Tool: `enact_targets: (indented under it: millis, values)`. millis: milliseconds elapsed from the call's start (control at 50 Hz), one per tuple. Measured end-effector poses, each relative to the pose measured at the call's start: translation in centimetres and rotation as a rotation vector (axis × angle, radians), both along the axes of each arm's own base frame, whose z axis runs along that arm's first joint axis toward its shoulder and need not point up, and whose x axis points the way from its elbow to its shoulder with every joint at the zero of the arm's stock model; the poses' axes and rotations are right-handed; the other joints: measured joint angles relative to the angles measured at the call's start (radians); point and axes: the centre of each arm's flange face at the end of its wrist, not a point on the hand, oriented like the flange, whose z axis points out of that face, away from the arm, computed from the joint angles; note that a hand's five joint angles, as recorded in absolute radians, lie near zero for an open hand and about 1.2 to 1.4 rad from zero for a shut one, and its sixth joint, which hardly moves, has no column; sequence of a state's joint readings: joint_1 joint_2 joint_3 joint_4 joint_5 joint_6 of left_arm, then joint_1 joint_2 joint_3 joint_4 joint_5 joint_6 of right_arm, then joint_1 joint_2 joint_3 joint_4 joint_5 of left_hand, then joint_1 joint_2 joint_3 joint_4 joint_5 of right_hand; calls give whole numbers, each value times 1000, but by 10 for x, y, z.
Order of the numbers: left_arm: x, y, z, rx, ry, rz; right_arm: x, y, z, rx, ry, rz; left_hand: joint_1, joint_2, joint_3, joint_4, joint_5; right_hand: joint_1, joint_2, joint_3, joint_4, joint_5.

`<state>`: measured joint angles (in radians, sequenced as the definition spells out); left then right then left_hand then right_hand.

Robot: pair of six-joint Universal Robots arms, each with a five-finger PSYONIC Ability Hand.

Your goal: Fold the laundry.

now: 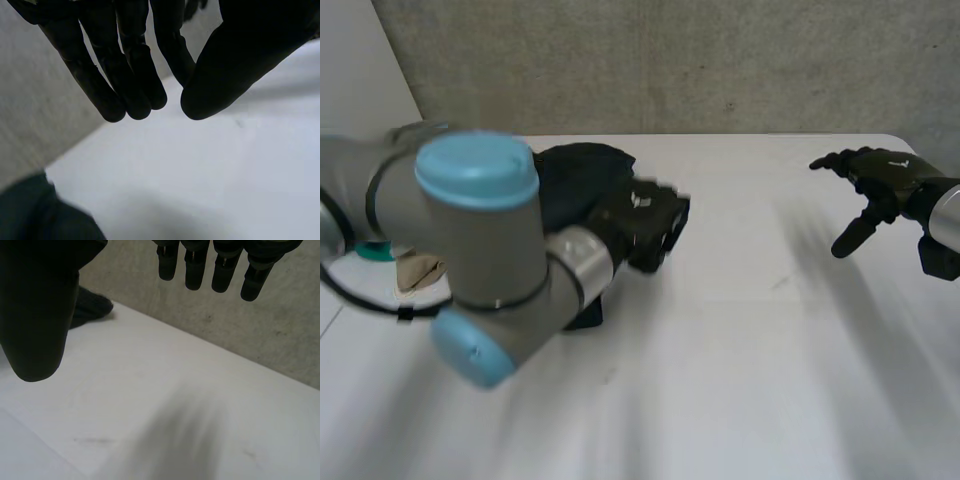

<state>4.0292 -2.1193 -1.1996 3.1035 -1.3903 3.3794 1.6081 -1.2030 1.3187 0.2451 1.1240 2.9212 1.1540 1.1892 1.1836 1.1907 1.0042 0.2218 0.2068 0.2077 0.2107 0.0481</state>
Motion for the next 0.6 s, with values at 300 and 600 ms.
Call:
enact_targets:
  millis: [300,600]
  values:
    - [44,-70,39,-186,35,269,40,28,-36,98,128,200,-949,-984,-975,-991,-955,0,0,0,0,0]
    - [29,-118,-54,15,-234,295,47,44,-56,128,182,251,-935,-973,-966,-977,-948,0,0,0,0,0]
